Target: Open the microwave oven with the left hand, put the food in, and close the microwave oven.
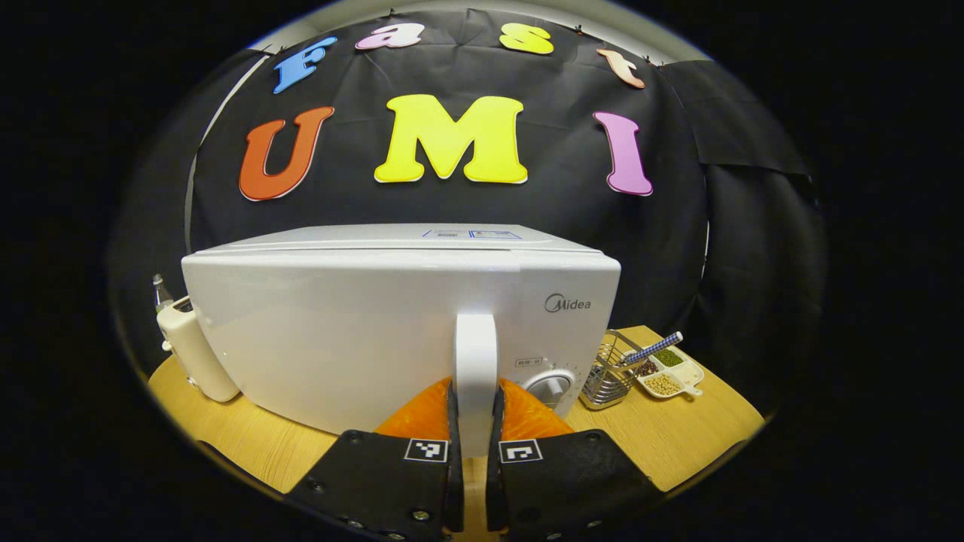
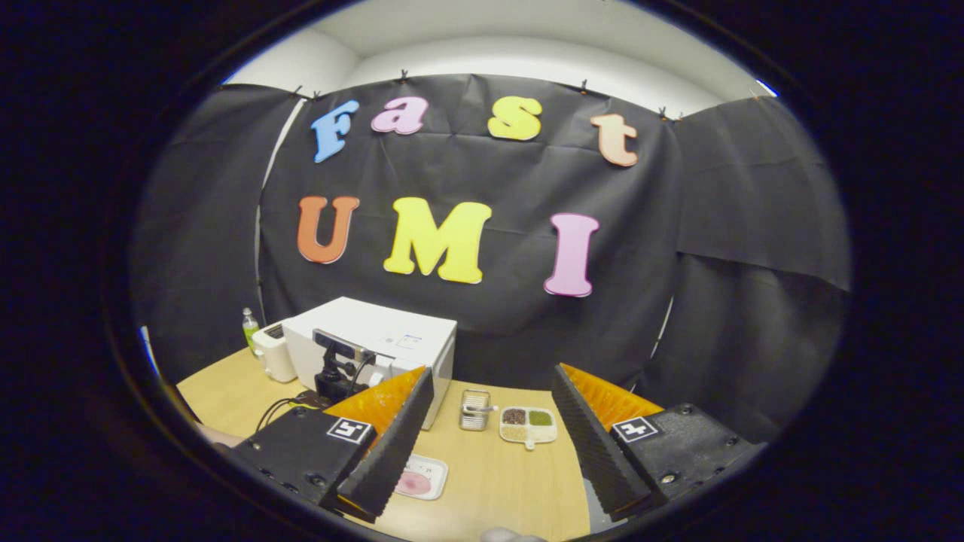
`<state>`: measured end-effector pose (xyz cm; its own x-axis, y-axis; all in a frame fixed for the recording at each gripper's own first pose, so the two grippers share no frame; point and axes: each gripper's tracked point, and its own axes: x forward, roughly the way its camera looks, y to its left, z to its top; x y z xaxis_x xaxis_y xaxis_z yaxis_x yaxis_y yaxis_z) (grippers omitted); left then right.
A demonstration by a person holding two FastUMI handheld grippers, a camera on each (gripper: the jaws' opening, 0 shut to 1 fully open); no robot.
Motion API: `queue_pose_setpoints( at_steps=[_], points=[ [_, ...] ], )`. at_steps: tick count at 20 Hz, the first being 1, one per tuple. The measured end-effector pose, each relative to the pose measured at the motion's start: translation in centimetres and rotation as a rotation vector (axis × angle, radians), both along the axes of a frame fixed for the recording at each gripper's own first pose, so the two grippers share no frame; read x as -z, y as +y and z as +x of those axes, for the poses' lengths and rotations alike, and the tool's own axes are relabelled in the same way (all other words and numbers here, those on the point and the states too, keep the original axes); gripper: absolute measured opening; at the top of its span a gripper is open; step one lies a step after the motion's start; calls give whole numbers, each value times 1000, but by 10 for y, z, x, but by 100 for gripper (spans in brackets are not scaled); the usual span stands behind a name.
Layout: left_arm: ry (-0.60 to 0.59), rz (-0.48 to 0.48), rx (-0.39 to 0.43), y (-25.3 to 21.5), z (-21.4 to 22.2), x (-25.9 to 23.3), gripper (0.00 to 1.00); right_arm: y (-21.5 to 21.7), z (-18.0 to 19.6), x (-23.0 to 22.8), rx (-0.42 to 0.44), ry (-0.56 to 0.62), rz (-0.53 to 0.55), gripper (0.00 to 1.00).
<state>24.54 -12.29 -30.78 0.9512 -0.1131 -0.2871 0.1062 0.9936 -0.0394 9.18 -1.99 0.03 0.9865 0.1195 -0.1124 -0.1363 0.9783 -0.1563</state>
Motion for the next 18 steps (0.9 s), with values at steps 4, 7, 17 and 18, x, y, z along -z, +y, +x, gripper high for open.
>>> queue_pose_setpoints(
  at_steps=[4,7,17,18],
  points=[
    [-23,36,30,20,-55,-4,10,42,14,-4,-117,-22,18,94],
    [-11,52,6,43,-92,-6,10,70,11,-2,-175,-10,54,100],
    [11,111,-138,128,-171,-9,32,59,-36,-4,-89,-58,65,96],
    [21,106,-142,134,-172,-8,54,59,-40,0,-78,-55,64,96]
  ],
)
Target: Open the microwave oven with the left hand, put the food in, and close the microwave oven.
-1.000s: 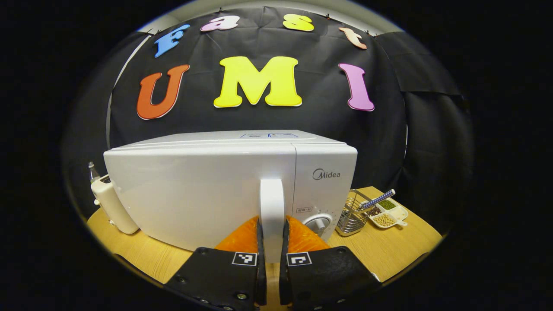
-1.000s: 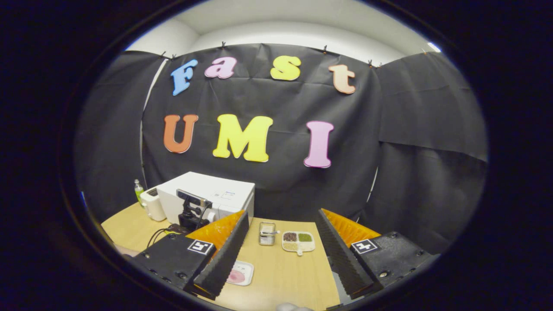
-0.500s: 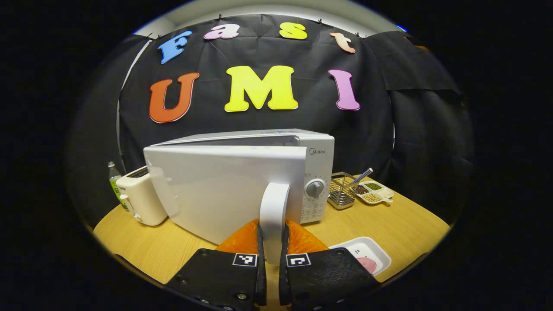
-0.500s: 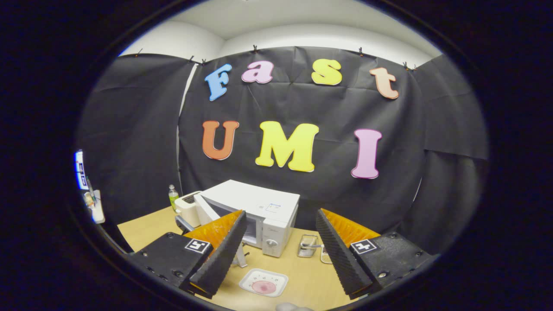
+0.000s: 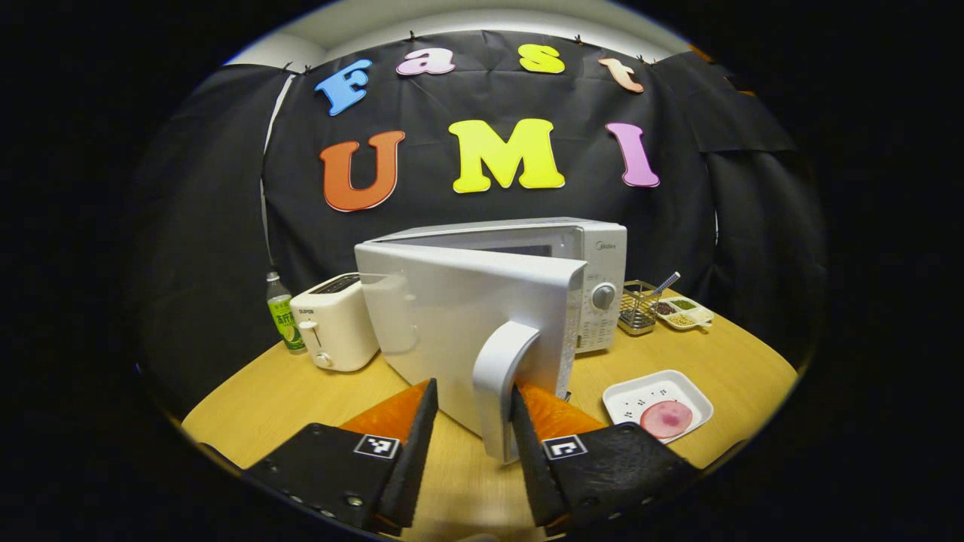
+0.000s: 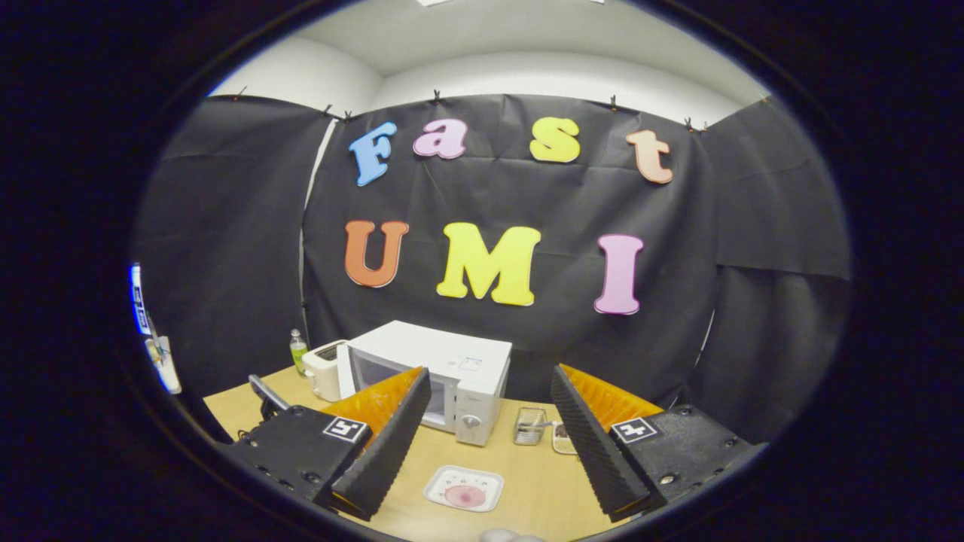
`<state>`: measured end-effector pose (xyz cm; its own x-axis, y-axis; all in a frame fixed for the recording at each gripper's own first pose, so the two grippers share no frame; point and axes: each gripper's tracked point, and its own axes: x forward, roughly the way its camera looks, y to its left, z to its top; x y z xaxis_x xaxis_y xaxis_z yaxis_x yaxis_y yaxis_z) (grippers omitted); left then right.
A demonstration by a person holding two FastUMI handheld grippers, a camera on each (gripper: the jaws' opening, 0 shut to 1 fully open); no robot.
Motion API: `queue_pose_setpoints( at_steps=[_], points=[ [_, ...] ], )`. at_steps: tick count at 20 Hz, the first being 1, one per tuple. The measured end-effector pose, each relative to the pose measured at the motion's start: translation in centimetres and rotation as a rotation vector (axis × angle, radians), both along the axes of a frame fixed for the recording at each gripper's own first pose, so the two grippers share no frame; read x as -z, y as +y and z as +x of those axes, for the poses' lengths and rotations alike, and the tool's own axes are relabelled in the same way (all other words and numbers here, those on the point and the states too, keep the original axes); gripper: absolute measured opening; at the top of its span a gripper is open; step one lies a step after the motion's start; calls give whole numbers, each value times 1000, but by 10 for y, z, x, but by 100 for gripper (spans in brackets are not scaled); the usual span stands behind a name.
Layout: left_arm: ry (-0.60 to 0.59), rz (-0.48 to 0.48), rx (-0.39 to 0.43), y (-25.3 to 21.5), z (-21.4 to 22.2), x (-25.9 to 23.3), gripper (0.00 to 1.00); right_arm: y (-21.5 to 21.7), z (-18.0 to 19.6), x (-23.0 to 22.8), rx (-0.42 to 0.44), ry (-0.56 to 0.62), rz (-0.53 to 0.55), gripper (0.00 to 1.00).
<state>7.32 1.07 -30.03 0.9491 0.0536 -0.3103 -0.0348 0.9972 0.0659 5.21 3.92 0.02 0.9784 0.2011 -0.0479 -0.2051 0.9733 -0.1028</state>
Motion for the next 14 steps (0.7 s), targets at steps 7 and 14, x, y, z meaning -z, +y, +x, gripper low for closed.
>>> queue_pose_setpoints(
  at_steps=[7,14],
  points=[
    [-50,33,31,29,-27,-21,95,-12,-11,30,79,45,3,96],
    [-23,75,-75,118,-68,-20,95,-9,-15,99,107,160,-2,96]
  ],
)
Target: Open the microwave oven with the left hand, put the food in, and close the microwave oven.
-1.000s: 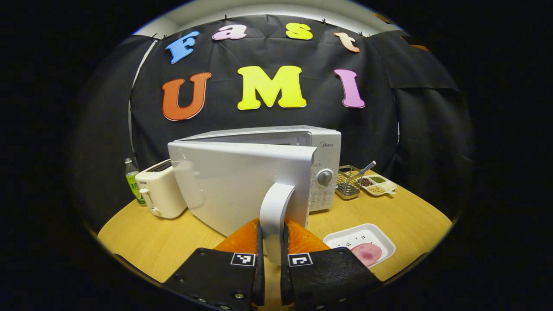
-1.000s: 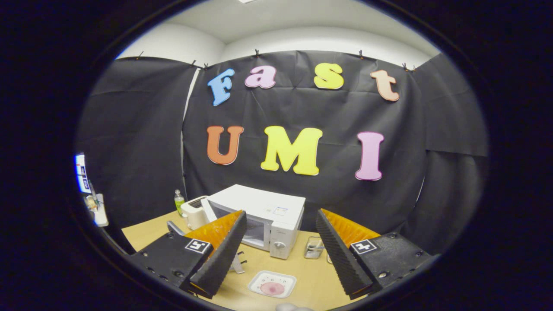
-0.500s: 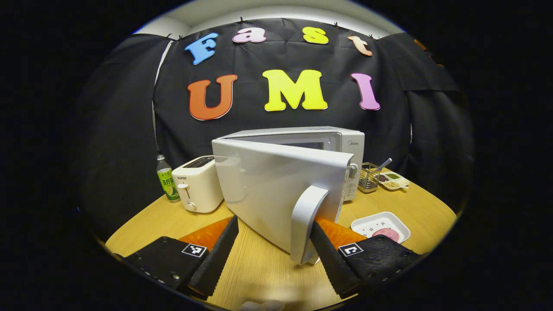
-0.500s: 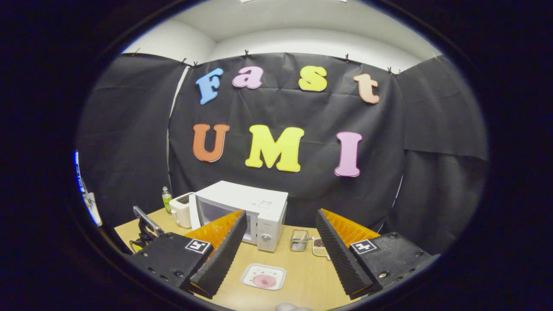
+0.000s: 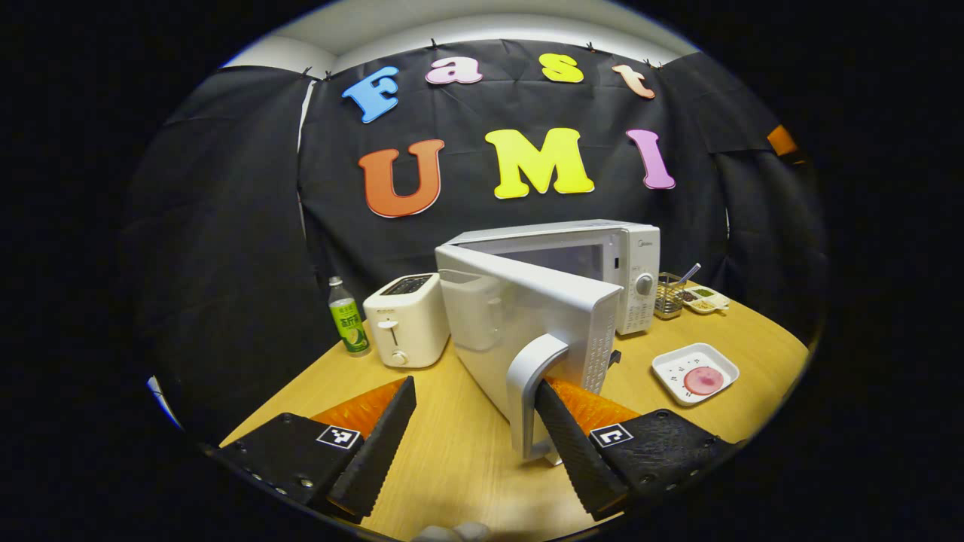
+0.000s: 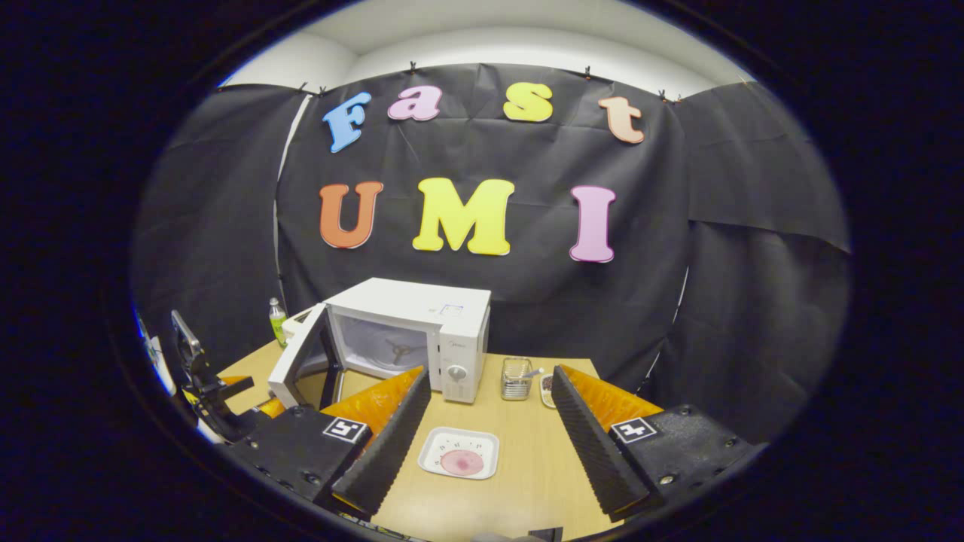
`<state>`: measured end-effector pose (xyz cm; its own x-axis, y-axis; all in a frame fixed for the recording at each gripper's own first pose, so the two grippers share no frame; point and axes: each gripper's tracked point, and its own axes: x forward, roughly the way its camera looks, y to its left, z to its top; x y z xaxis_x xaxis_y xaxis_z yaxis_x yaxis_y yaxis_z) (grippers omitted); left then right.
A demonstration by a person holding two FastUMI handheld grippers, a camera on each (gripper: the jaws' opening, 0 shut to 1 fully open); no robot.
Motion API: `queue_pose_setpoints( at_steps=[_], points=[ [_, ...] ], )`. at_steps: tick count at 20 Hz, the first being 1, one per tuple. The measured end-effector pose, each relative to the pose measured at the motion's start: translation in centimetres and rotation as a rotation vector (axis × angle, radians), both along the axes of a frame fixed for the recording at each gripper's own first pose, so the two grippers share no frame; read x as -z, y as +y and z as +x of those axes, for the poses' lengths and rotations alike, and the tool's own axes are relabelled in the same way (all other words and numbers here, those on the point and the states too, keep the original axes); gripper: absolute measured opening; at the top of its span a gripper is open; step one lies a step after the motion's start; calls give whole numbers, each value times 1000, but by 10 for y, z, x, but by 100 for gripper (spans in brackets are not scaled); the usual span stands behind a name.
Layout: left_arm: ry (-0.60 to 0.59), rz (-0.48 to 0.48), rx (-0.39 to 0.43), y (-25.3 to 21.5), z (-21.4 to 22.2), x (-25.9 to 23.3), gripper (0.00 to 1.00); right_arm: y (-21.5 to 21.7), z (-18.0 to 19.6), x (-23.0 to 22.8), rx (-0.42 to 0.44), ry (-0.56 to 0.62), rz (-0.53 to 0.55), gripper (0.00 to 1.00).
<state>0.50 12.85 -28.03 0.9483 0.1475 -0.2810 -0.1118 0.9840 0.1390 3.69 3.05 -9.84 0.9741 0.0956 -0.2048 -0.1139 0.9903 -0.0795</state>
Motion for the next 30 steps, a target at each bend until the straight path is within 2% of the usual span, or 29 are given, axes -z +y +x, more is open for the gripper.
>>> queue_pose_setpoints(
  at_steps=[2,3,4,5,6,7,11,12,13,16,17,19,20,21,22,23,25,26,27,28,29,30],
  points=[
    [8,7,-38,26,-12,0,94,-1,2,25,7,44,-5,100],
    [13,8,-57,36,-19,1,94,-3,5,40,9,76,-5,96],
    [19,13,-78,47,-23,1,94,-5,9,57,8,113,-1,100],
    [24,20,-96,54,-30,0,95,-8,15,76,11,154,1,89],
    [23,30,-109,60,-36,-1,95,-11,22,96,5,198,5,93],
    [32,39,-121,64,-42,0,95,-12,29,119,2,254,11,87],
    [51,68,-170,69,-67,-9,95,-19,63,210,-40,487,77,78],
    [47,69,-177,65,-72,-15,95,-22,70,232,-39,542,101,68],
    [48,77,-183,58,-74,-19,95,-25,78,251,-39,593,129,72],
    [46,90,-192,41,-75,-32,95,-30,101,298,-48,724,201,64],
    [44,92,-197,35,-75,-37,95,-33,106,308,-57,755,200,49],
    [36,84,-213,26,-71,-47,95,-31,113,319,-78,805,222,46],
    [32,81,-224,21,-72,-51,95,-29,115,322,-90,829,235,56],
    [26,82,-234,17,-69,-55,95,-26,117,325,-103,848,250,41],
    [21,85,-243,13,-67,-59,95,-24,117,331,-110,876,257,51],
    [17,90,-252,8,-66,-63,95,-21,119,334,-122,899,267,36],
    [10,98,-270,1,-64,-71,95,-17,121,337,-130,935,279,31],
    [6,101,-280,-1,-66,-74,95,-16,123,339,-131,946,278,42],
    [1,104,-291,-4,-67,-78,95,-16,123,337,-130,962,277,29],
    [-1,107,-300,-7,-70,-81,95,-16,123,339,-123,980,270,24],
    [-1,112,-307,-10,-72,-83,95,-16,125,339,-115,987,275,22],
    [-2,120,-318,-10,-77,-85,95,-17,125,339,-107,1003,282,33]
  ],
)
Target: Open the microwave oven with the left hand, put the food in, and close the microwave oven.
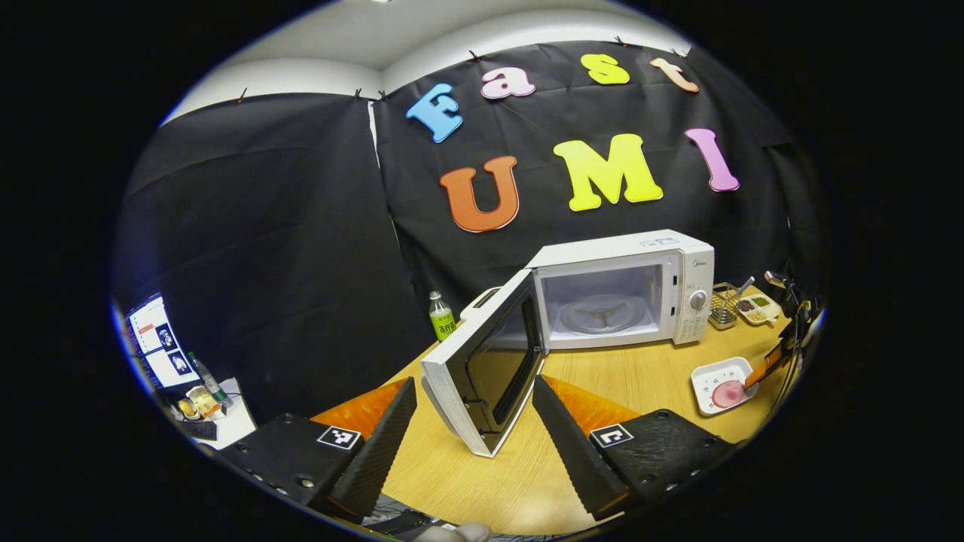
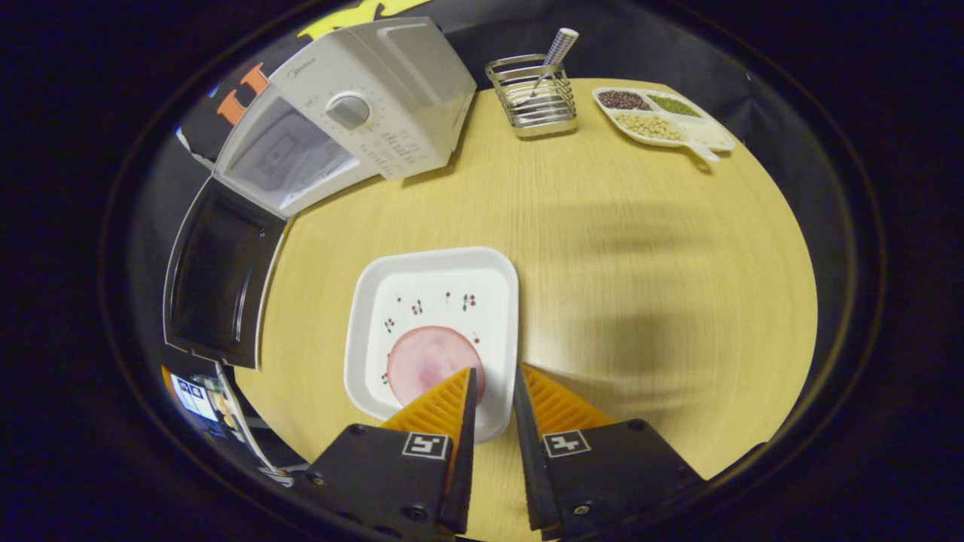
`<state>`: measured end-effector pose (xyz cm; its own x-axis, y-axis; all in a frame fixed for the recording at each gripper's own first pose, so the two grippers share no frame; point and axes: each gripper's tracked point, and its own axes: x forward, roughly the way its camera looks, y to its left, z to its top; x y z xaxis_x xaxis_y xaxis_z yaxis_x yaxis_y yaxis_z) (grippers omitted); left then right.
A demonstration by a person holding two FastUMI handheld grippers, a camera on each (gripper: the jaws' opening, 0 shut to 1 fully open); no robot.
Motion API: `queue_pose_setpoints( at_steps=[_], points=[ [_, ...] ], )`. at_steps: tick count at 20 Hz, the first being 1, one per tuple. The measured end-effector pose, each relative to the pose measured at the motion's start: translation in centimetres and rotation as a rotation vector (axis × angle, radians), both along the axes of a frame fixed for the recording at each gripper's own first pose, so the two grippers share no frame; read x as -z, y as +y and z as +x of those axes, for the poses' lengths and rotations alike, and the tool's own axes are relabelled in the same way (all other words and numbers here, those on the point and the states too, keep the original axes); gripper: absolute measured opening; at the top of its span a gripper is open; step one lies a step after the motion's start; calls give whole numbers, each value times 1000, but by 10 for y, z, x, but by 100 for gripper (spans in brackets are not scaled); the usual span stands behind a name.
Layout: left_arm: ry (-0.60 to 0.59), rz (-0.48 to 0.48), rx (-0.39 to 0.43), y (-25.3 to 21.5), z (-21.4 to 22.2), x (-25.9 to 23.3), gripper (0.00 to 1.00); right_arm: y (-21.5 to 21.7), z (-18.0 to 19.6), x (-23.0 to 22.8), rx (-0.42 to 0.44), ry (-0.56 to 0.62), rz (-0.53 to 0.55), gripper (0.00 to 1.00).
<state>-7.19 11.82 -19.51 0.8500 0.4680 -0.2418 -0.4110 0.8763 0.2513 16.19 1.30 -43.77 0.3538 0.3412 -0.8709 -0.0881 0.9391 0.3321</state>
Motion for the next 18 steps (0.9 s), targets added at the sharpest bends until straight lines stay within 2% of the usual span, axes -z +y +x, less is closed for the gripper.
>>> queue_pose_setpoints(
  at_steps=[2,3,4,6,8,10,12,17,18],
  points=[
    [-3,5,-22,-3,-5,-3,95,-5,2,3,31,32,-8,24],
    [-3,7,-33,-3,-8,-4,95,-8,3,3,59,48,-3,0],
    [-2,7,-46,-3,-13,-2,95,-7,1,3,73,61,11,5],
    [2,9,-70,-4,-20,-3,95,-7,2,2,53,68,14,4],
    [-5,18,-86,-8,-25,-8,95,-7,2,2,72,83,27,4],
    [-11,29,-90,-12,-30,-13,95,-1,1,2,86,103,104,4],
    [-8,38,-75,-20,-35,-19,95,8,-4,2,110,133,210,4],
    [1,22,-25,-23,-34,-21,95,13,-1,-11,171,72,314,3],
    [2,17,-9,-22,-33,-22,95,16,-1,-17,182,60,329,0]
  ],
)
